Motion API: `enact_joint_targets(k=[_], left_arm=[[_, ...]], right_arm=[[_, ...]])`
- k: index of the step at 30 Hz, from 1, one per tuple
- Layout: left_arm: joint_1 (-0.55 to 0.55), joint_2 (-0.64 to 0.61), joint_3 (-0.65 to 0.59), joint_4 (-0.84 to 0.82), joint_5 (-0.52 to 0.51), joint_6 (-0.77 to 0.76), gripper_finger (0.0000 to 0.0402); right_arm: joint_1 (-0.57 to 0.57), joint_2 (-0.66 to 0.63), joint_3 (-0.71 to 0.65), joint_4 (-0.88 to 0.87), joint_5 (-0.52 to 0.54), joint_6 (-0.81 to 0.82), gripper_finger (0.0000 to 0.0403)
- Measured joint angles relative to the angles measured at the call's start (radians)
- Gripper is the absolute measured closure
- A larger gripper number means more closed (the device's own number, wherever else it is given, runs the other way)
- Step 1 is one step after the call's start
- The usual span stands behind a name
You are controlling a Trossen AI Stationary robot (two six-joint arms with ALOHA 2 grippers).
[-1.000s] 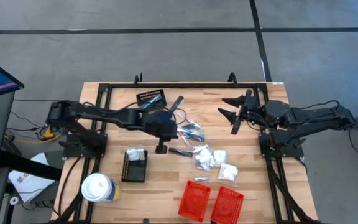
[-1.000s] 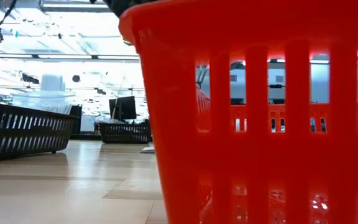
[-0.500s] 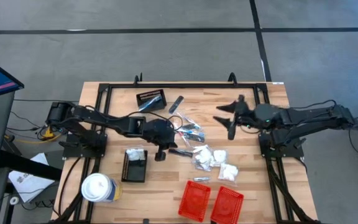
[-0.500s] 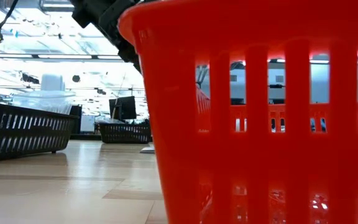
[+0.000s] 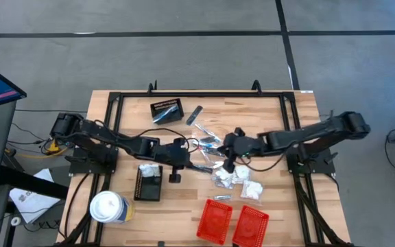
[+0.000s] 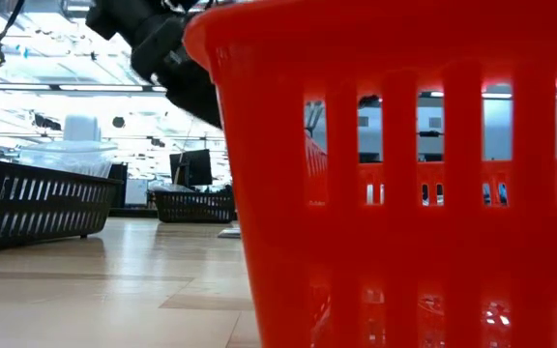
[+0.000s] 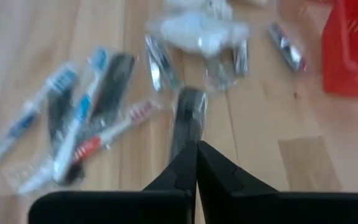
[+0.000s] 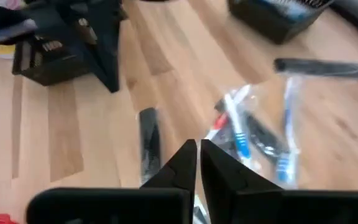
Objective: Pick & Place Travel size toiletries
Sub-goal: Put the black hair brush into the right red bin
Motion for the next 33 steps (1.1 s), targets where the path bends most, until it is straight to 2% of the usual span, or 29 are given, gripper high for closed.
enact_joint_targets(k=[4, 8, 14, 17, 23, 33], left_arm=[[-0.002, 0.062, -0.036, 0.02, 0.031, -0.024, 0.0401], [-0.017, 0.156, -0.04, 0.045, 0.045, -0.028, 0.0401], [-0.037, 0.238, -0.038, 0.138, 0.047, -0.002, 0.0401], [-0.036, 0.241, -0.034, 0.147, 0.047, 0.003, 0.0401], [-0.03, 0.236, -0.032, 0.155, 0.045, 0.023, 0.0401], [-0.016, 0.247, -0.022, 0.167, 0.045, 0.027, 0.0401]], right_arm=[[-0.02, 0.11, 0.086, 0.008, -0.141, 0.003, 0.0398], [-0.046, 0.247, 0.174, -0.015, -0.229, -0.004, 0.0396], [-0.097, 0.382, 0.281, -0.159, -0.244, -0.005, 0.0401], [-0.121, 0.413, 0.296, -0.161, -0.248, -0.004, 0.04], [-0.147, 0.493, 0.3, -0.158, -0.343, 0.0, 0.04], [-0.147, 0.519, 0.3, -0.164, -0.348, 0.0, 0.0402]])
